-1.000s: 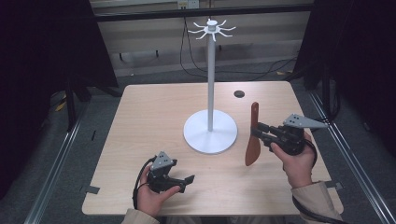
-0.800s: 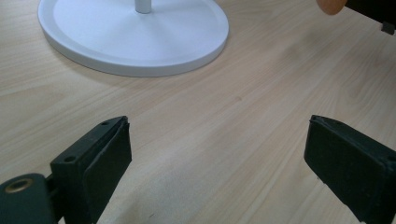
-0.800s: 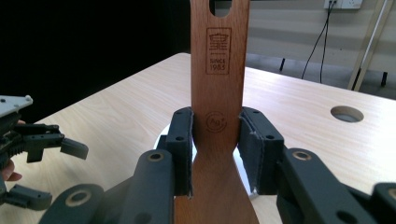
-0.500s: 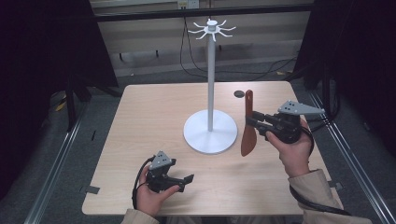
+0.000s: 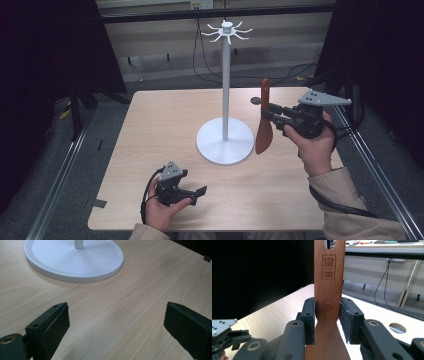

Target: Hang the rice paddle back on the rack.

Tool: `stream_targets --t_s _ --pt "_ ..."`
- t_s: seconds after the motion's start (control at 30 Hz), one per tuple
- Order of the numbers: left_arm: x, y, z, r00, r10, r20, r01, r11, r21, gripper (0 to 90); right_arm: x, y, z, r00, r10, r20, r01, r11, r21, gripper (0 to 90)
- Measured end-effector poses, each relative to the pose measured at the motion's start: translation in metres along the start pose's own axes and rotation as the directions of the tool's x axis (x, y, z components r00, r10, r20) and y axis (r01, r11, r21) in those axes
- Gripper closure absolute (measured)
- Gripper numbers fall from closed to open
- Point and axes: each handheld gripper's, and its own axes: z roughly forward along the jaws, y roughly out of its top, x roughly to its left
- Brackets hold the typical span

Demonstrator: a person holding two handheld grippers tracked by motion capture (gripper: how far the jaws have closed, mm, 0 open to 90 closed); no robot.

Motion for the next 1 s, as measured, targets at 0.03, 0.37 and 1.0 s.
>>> stream_targets --t_s 0.03,0.37,1.0 --pt "0.000 0.000 0.000 1.0000 0.000 0.000 0.000 1.0000 0.000 6.3 0.000 0.000 0.000 1.0000 0.000 0.000 0.000 1.0000 0.000 67.0" --pt "0.001 0.000 -0.001 1.0000 -0.004 -0.002 0.004 1.0000 0.000 6.3 -0.002 0.019 0.002 0.9998 0.017 -0.008 -0.017 0.9995 -0.025 66.9" --pt "0.002 0.000 -0.002 0.9999 -0.016 -0.004 0.016 0.9998 -0.015 6.3 0.001 0.044 0.012 0.9990 0.029 -0.033 -0.032 0.9945 -0.099 66.9"
